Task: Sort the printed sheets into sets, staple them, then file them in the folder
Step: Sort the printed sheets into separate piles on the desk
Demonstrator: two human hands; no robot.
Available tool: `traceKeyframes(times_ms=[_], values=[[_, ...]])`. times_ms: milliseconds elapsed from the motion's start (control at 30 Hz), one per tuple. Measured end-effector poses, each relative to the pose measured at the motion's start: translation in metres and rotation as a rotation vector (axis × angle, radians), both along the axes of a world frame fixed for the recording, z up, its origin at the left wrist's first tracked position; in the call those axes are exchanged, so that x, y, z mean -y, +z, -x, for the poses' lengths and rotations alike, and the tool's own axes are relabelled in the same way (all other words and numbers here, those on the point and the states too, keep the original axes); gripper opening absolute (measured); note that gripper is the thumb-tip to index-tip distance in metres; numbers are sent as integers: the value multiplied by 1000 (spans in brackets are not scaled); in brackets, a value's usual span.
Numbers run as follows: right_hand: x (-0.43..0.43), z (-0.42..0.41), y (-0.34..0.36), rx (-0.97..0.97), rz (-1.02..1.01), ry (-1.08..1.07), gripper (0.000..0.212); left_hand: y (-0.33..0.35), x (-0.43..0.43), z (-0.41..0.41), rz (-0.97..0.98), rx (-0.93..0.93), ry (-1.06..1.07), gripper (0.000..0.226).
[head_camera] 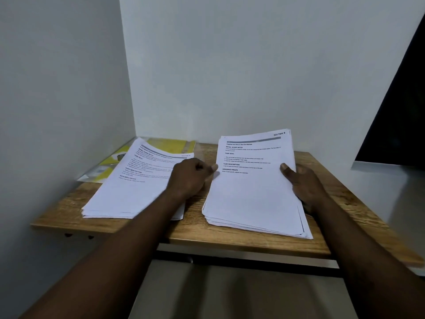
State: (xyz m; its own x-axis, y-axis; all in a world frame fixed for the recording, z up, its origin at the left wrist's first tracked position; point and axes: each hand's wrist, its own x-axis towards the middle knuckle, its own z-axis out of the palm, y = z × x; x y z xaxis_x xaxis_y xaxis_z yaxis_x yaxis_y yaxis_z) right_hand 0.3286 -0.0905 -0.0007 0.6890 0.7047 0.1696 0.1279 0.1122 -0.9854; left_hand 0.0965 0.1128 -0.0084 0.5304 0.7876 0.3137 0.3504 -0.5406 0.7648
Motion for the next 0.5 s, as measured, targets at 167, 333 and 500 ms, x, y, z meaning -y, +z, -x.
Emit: traceKeyframes(times_ms=[167, 333, 500], values=[[-1, -5, -2, -8, 14, -3, 29, -6, 7, -16, 33, -22, -11, 34], [-1, -4, -2, -4, 19, 9, 31, -10, 6, -14, 65, 5, 12, 37], [1, -3, -2, -7, 20, 8, 32, -12, 4, -13, 74, 46, 47, 35]])
